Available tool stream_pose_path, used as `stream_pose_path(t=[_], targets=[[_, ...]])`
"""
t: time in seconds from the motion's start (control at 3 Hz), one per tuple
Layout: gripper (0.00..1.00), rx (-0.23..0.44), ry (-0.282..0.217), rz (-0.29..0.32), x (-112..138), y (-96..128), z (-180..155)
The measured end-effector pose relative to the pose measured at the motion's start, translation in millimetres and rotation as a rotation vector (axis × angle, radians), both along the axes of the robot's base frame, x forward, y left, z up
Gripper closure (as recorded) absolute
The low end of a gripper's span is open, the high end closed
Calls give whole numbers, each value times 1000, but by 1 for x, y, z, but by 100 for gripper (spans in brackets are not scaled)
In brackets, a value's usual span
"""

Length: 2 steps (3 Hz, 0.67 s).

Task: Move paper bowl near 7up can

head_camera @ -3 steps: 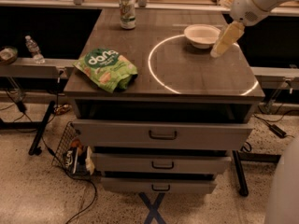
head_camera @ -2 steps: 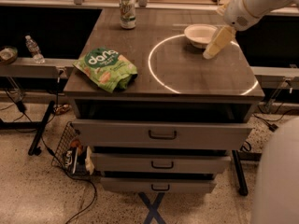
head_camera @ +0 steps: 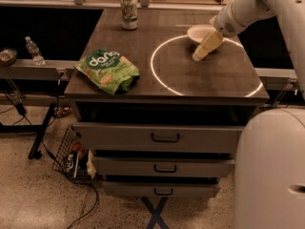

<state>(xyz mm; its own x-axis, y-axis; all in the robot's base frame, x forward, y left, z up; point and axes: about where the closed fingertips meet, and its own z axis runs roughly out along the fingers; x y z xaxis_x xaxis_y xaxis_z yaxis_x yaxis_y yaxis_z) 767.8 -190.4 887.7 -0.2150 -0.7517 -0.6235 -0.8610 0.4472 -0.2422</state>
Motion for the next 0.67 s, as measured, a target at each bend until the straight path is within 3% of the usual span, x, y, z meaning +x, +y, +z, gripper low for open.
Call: stream_pose_path(t=[0.33, 0.67], targets=[[0, 33, 38, -41, 13, 2, -14], [23, 51, 83, -80, 23, 6, -28]])
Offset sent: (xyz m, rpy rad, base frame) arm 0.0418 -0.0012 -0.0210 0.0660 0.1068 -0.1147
